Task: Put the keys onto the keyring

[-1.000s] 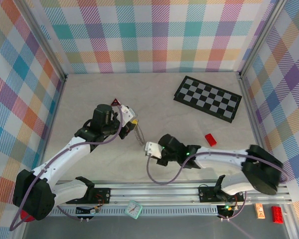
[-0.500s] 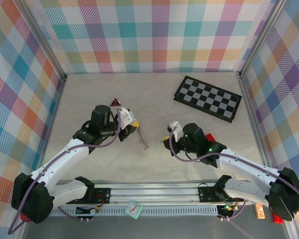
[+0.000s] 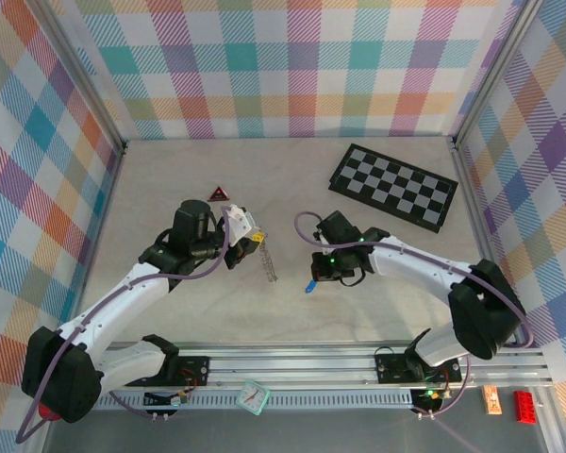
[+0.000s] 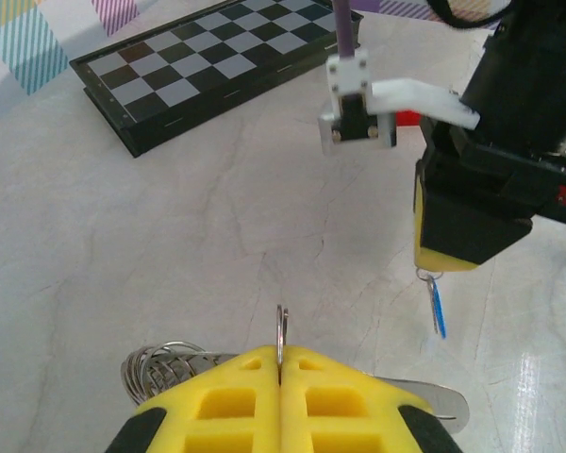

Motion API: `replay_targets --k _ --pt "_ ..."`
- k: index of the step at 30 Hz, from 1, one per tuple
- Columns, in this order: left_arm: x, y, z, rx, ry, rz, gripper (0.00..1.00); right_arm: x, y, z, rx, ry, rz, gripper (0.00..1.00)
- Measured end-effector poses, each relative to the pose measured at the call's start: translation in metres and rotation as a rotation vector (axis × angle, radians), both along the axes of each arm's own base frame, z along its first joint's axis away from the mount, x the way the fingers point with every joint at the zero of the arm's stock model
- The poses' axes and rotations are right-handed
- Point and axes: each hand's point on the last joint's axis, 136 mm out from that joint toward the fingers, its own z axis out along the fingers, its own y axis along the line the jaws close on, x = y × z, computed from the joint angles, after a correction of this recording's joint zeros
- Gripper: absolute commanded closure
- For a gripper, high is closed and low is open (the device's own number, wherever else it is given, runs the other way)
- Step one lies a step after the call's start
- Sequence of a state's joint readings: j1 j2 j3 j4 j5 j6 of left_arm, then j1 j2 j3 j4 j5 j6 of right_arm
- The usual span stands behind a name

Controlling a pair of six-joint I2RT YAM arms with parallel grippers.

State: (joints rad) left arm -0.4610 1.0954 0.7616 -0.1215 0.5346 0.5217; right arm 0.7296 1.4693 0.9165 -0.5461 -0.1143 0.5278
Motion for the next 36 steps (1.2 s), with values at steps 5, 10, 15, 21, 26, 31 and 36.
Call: replay_targets --k 5,10,15,21,26,31,36 --pt "0.000 -0.001 -0.003 0.002 0.009 -0.002 1.00 -0.008 -0.009 -0.021 -0.063 0.092 -0.023 1.00" --pt "0.000 -0.001 -0.003 0.001 0.011 -0.006 1.00 -0.007 -0.007 -0.035 -0.084 0.146 -0.020 1.00" --pt "0.000 -0.001 -0.003 0.001 0.011 -0.006 1.00 0.000 -0.008 -0.043 -0.096 0.170 -0.022 1.00" --pt "0.001 -0.001 -0.005 0.004 0.017 -0.006 1.00 0.000 -0.008 -0.047 -0.101 0.178 -0.012 0.94" --pt "0.001 -0.002 -0.007 0.006 0.022 -0.006 1.00 -0.002 -0.007 -0.047 -0.094 0.185 -0.001 0.84" --pt "0.001 -0.002 -0.008 0.007 0.024 -0.006 1.00 -0.004 -0.008 -0.052 -0.105 0.200 0.010 0.82" --pt "0.001 -0.002 -0.008 0.007 0.025 -0.006 1.00 -0.006 -0.009 -0.054 -0.113 0.208 0.014 0.84"
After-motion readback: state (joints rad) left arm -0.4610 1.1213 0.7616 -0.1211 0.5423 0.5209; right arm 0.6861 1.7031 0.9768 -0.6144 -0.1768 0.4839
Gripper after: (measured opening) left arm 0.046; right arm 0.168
